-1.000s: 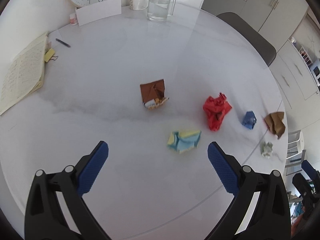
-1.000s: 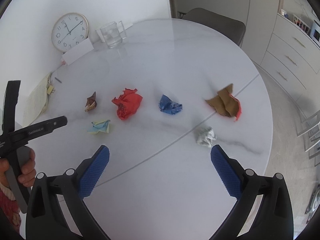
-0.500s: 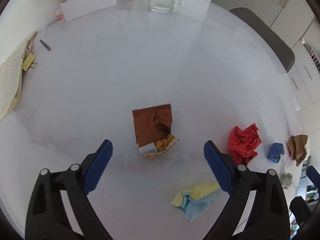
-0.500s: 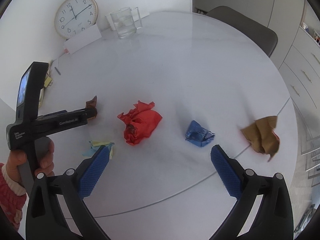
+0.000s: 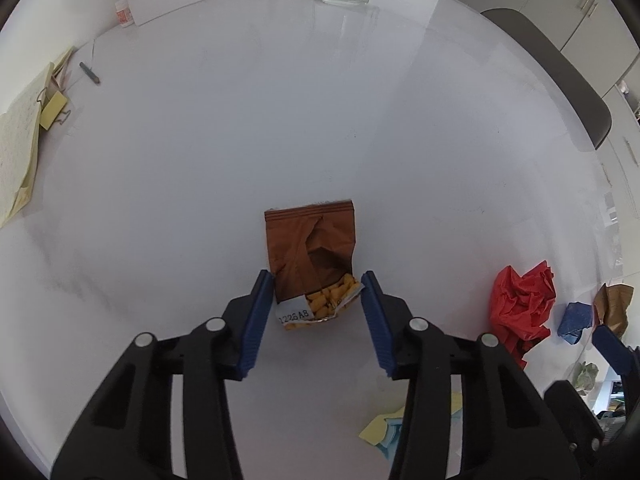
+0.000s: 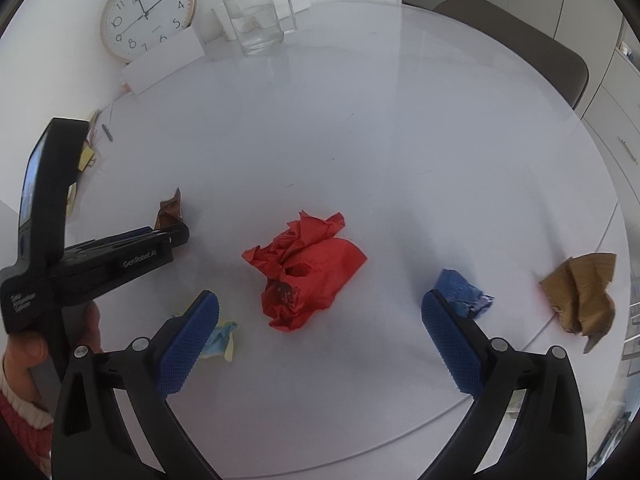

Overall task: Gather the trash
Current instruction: 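Grasp the brown paper bag with the left tool while the right tool grasps the red crumpled paper, then carry the brown bag and red paper over the bin, then open both tools over the bin to drop the bag and paper, then move both tools back over the table toward the yellow-blue and blue papers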

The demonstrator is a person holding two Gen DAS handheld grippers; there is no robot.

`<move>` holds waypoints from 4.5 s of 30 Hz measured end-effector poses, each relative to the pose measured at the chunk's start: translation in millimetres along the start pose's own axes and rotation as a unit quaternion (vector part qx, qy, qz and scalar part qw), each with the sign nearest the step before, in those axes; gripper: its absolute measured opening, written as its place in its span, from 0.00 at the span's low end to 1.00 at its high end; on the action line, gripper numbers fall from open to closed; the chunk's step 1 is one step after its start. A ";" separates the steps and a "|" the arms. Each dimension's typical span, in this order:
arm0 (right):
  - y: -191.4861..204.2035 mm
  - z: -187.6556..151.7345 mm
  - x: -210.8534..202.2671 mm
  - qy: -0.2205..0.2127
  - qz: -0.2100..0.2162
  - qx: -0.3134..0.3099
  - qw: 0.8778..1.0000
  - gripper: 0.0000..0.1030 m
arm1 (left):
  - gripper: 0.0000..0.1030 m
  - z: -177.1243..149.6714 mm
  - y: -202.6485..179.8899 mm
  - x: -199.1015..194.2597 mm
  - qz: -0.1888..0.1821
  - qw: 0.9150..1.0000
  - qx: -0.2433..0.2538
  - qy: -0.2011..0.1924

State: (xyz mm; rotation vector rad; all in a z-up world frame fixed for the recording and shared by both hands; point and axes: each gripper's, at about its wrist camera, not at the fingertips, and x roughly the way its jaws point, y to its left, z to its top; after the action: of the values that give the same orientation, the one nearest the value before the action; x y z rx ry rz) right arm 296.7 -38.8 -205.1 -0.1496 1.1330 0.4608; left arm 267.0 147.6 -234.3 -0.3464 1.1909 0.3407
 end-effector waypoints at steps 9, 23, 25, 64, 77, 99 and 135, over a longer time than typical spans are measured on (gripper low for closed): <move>9.2 4.1 25.5 0.012 -0.022 0.005 1.000 0.98 | 0.34 -3.3 9.0 -21.3 0.000 1.000 -0.007 -0.015; 16.0 11.5 34.4 0.007 -0.010 -0.014 1.000 0.44 | 0.34 -16.2 34.3 -73.8 0.005 0.998 -0.018 -0.063; 12.9 10.9 26.4 0.003 -0.002 -0.010 1.000 0.42 | 0.34 -22.5 33.6 -83.6 0.011 0.997 -0.010 -0.070; -269.7 -294.0 -202.9 -0.026 -0.052 0.126 0.990 0.54 | 0.34 -297.8 -329.3 -198.0 -0.156 0.946 0.284 -0.019; -309.0 -322.2 -206.1 -0.010 -0.081 0.128 0.988 0.98 | 0.34 -337.4 -370.6 -183.4 -0.139 0.941 0.309 0.005; -352.9 -343.4 -263.3 -0.060 -0.128 0.169 0.975 0.98 | 0.90 -352.8 -412.5 -173.3 -0.133 0.943 0.304 0.012; -127.7 -200.8 -190.4 -0.068 -0.073 0.068 0.993 0.98 | 0.92 -194.5 -81.4 -185.6 -0.040 0.991 0.110 -0.061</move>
State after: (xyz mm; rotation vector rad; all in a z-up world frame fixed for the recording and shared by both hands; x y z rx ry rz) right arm 118.1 -275.4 -134.4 -0.0794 1.0093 0.2592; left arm 77.6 -24.0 -117.7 -0.1775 1.0788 0.1553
